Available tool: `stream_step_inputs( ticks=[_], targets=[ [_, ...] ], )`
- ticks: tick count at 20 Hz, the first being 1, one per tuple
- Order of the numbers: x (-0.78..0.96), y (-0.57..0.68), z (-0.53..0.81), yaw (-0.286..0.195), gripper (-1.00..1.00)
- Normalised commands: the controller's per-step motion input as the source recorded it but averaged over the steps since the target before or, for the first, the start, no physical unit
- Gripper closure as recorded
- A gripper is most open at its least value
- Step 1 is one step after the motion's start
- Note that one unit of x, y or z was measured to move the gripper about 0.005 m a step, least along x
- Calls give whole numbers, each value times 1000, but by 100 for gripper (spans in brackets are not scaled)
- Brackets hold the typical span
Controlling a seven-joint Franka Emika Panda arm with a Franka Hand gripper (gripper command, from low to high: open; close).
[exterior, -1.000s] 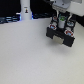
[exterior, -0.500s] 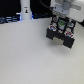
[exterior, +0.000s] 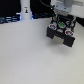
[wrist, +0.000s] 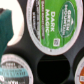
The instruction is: Open the kcup holder, insert the kcup into the holder, and close the kcup holder
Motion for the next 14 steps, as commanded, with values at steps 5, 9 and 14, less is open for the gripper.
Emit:
stream_step_inputs(
  ticks=[5, 9, 14],
  targets=[
    [93, -367, 373, 156, -100],
    [316, -461, 277, 78, -100],
    [538, -512, 237, 13, -100]
  ],
)
